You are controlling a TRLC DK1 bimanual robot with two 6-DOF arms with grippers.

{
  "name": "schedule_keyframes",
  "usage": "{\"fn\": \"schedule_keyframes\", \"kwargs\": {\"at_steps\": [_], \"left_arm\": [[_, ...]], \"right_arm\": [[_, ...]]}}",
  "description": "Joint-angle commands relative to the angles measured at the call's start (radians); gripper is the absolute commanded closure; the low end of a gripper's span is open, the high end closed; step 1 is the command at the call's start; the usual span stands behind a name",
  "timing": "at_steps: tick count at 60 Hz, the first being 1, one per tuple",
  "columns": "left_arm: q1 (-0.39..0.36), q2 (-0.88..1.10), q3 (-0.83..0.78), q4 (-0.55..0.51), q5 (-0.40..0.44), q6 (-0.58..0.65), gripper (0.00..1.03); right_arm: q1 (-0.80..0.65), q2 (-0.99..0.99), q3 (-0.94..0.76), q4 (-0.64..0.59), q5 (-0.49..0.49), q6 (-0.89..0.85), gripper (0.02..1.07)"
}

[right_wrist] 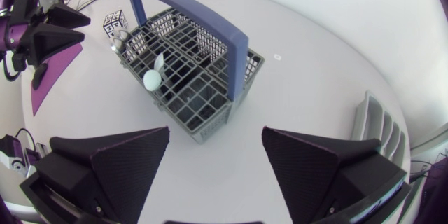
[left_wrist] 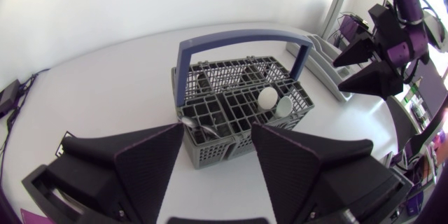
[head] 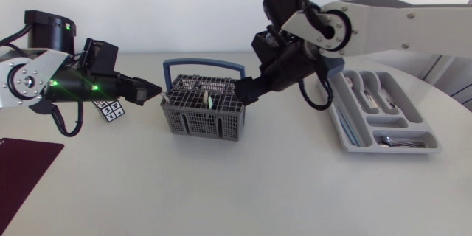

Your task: Transfer all utensils from the basket to the drawer tray.

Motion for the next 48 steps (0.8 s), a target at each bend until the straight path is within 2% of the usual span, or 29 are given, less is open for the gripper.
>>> {"fn": "schedule_keyframes", "kwargs": {"at_steps": [1, 8, 17, 23, 30, 48], "left_arm": [[0.029, 0.015, -0.039, 0.014, 0.025, 0.009, 0.35], [0.082, 0.044, -0.04, 0.035, 0.042, 0.021, 0.35], [0.162, 0.141, -0.032, 0.078, 0.07, 0.037, 0.35], [0.187, 0.211, -0.014, 0.086, 0.094, 0.038, 0.35], [0.182, 0.303, 0.009, 0.104, 0.096, 0.048, 0.35], [0.091, 0.386, 0.02, 0.186, 0.097, 0.028, 0.35]], "right_arm": [[0.057, 0.06, 0.051, -0.005, 0.047, 0.042, 0.11], [0.095, 0.107, 0.086, -0.009, 0.084, 0.048, 0.11], [0.106, 0.13, 0.078, -0.008, 0.085, 0.062, 0.16], [0.112, 0.132, 0.063, 0.001, 0.085, 0.065, 0.16], [0.126, 0.139, 0.068, 0.009, 0.087, 0.065, 0.16], [0.136, 0.15, 0.074, 0.011, 0.096, 0.062, 0.16]]}}
